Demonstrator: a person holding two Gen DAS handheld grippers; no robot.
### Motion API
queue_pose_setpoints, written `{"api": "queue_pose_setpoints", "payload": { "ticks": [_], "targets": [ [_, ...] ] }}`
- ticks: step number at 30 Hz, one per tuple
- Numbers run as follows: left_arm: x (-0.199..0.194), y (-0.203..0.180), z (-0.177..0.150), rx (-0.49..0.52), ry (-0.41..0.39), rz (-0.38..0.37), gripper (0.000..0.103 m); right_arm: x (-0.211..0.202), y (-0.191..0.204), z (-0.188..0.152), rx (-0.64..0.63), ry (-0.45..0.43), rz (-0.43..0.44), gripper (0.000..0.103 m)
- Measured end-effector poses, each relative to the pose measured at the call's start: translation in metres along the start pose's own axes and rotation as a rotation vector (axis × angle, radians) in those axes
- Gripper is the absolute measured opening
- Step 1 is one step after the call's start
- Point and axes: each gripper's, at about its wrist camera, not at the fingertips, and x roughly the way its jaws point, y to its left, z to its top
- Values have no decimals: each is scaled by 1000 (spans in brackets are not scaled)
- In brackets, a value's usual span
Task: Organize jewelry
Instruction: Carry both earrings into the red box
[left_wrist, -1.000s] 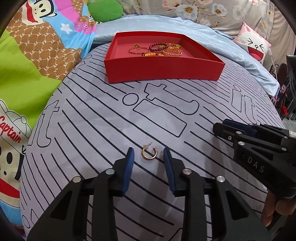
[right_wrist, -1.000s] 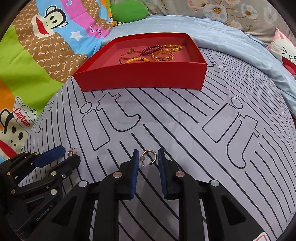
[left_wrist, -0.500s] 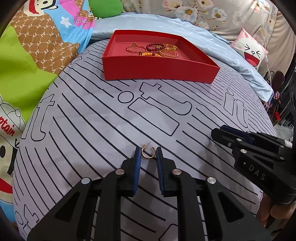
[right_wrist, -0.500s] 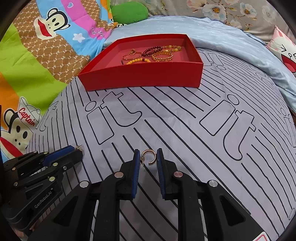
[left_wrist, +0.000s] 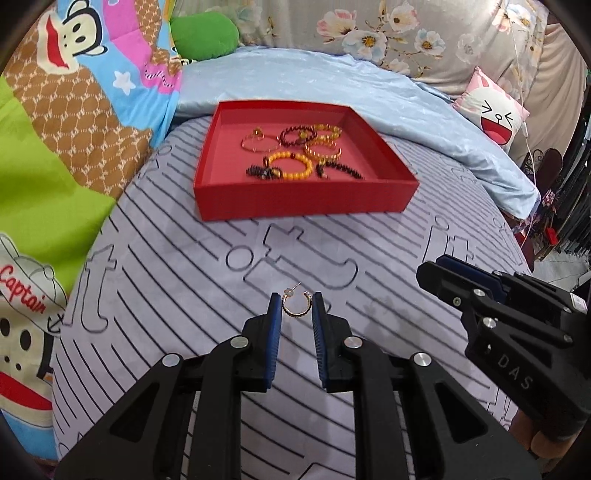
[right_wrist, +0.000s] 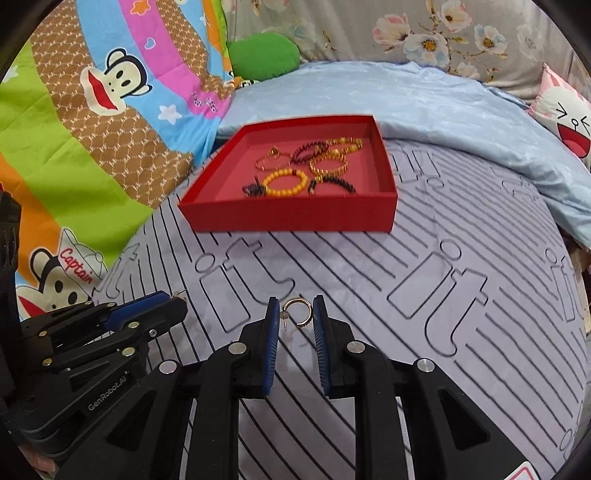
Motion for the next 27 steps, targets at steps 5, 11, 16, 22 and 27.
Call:
{"api": "queue_pose_setpoints", "payload": {
  "ticks": [5, 11, 16, 22, 27],
  "targets": [
    [-1, -6, 28, 9, -37, 7, 16, -6, -2, 25, -9, -50, -4, 17],
    [3, -9, 66, 19, -87, 7, 16, -3, -6, 59, -19, -101, -18, 17],
    [18, -10, 97, 24, -111, 18, 16, 10, -10, 85, -26, -123, -30, 17],
    [47, -6, 127, 28, -109, 32, 16, 39, -19, 114, -22, -121, -40, 17],
    [75, 0, 146, 21, -91, 53, 16, 68, -25, 133, -12, -101, -39, 18]
  ]
}}
